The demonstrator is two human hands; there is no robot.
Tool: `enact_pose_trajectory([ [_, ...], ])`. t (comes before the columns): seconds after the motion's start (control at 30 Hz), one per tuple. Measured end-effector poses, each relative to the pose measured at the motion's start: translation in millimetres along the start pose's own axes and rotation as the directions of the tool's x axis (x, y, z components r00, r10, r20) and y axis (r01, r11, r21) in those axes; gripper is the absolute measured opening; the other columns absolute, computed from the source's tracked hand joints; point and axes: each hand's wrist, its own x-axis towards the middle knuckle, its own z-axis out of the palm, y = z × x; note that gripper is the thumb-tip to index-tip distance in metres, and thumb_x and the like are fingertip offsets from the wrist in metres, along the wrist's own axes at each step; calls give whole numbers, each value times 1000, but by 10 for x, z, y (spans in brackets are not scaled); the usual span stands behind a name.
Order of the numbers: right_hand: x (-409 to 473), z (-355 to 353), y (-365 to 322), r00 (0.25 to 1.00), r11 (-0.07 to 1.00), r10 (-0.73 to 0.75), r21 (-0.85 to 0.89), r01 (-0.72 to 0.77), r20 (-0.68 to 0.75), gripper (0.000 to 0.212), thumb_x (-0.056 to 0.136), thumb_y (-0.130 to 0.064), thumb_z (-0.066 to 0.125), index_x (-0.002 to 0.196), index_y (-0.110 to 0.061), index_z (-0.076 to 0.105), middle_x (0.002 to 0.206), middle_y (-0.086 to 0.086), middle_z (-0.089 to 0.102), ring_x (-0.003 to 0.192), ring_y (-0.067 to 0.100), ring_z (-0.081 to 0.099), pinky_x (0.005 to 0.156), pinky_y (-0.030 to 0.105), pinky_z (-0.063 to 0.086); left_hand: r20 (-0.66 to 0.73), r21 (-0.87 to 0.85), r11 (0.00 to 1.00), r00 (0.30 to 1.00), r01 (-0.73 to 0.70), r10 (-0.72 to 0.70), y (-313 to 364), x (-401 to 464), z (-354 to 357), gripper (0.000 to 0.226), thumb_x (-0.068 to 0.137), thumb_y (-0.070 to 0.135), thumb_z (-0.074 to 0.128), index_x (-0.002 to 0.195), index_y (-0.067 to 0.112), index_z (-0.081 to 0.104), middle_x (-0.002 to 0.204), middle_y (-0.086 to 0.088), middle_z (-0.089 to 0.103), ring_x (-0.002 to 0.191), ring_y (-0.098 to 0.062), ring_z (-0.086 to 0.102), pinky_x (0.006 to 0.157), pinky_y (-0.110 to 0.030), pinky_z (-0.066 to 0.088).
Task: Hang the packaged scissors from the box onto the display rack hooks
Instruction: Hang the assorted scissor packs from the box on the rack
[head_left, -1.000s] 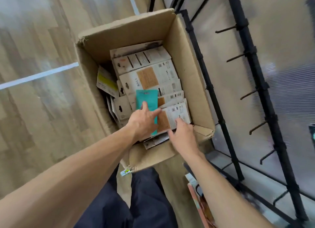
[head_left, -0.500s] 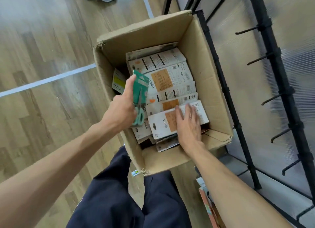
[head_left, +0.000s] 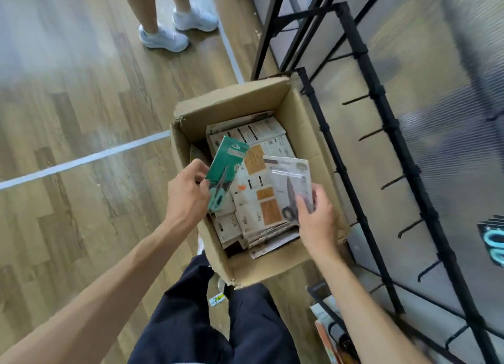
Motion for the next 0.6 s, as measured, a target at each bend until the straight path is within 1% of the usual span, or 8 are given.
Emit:
enact_pose_trajectory([
  [0.07, -172, -160, -188, 998, 998, 52, 46, -51, -18, 12, 103, -27, 52, 113, -24, 58, 94, -14, 64, 84, -5, 60, 59, 11, 48, -28, 142, 979, 988, -143, 149, 77, -125, -163, 12, 98, 16, 58, 100, 25, 65, 97, 4, 66, 83, -17, 64, 59, -33, 57],
  [0.13, -356, -324, -382, 994, 990, 106, 95, -105, -7, 14, 104, -25, 49, 114, -22, 58, 93, -15, 61, 84, -7, 58, 54, 6, 45, -25, 327, 900, 950, -288, 313, 166, -285, -347, 14, 96, 21, 63, 103, 30, 70, 95, 6, 70, 71, -14, 62, 52, -30, 51],
  [0.17, -450, -402, -457, 991, 985, 130, 115, -129, 1, 15, 105, -26, 45, 116, -23, 56, 96, -13, 62, 85, -6, 59, 54, 6, 45, -22, 332, 889, 940, -316, 342, 220, -357, -434, 14, 95, 22, 64, 103, 30, 72, 94, 8, 70, 68, -12, 60, 50, -26, 47],
  [0.23, -598, -566, -568, 987, 980, 161, 121, -158, -16, 17, 107, -26, 39, 116, -21, 52, 98, -5, 63, 84, 3, 63, 53, 7, 45, -9, 245, 898, 926, -365, 379, 330, -482, -558, 14, 93, 20, 66, 103, 27, 73, 97, 6, 72, 70, -11, 61, 52, -26, 50],
  [0.3, -722, -730, -664, 980, 976, 184, 129, -173, -78, 15, 106, -21, 39, 109, -13, 52, 91, -1, 62, 76, 10, 62, 49, 8, 42, 37, 145, 906, 918, -397, 396, 404, -569, -632, 13, 92, 15, 67, 101, 23, 72, 100, 3, 72, 74, -14, 64, 58, -33, 57],
  [0.37, -869, -859, -716, 963, 968, 224, 147, -203, -149, 16, 105, -14, 41, 111, -8, 55, 90, 1, 62, 71, 5, 57, 49, 7, 41, 125, 120, 902, 908, -414, 400, 461, -653, -650, 15, 91, 10, 66, 99, 22, 69, 102, 2, 71, 79, -17, 64, 62, -38, 59],
  [0.47, -1156, -1074, -728, 931, 951, 262, 232, -204, -256, 27, 104, -9, 42, 129, -5, 53, 115, 10, 62, 85, 11, 57, 57, 3, 42, 279, 112, 883, 867, -456, 412, 619, -807, -619, 14, 93, 8, 62, 98, 20, 64, 100, -1, 70, 81, -19, 65, 63, -43, 60],
  [0.6, -1629, -1354, -633, 879, 941, 305, 260, -218, -367, 26, 104, -11, 43, 128, -5, 51, 117, 11, 62, 81, 0, 54, 52, 2, 40, 393, 80, 819, 773, -568, 498, 971, -1102, -534, 20, 96, 12, 59, 92, 32, 56, 96, 6, 64, 78, -9, 65, 58, -34, 60],
])
